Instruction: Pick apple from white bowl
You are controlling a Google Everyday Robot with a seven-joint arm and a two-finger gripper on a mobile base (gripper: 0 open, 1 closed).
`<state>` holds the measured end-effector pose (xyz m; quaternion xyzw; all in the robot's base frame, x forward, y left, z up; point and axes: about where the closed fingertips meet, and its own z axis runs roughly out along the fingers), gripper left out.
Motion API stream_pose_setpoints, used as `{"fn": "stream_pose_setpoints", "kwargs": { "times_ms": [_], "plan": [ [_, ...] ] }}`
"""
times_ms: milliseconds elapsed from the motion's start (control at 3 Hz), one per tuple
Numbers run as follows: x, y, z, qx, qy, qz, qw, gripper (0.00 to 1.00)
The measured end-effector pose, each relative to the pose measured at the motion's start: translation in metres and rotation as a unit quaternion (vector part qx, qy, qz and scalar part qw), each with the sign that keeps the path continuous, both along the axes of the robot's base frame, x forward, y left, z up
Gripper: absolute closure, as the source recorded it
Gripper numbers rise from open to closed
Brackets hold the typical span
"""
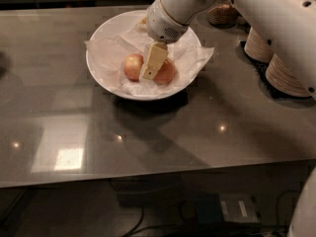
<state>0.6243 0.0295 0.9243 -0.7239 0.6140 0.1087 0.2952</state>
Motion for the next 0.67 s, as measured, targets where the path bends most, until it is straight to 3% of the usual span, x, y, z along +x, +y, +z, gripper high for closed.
{"fn": "stream_pose_setpoints", "kwargs": {
  "times_ms": [667],
  "plan": [
    [0.0172,0.0046,-0.016,0.002,0.01,0.003,0.9999,0.2]
  ]
}}
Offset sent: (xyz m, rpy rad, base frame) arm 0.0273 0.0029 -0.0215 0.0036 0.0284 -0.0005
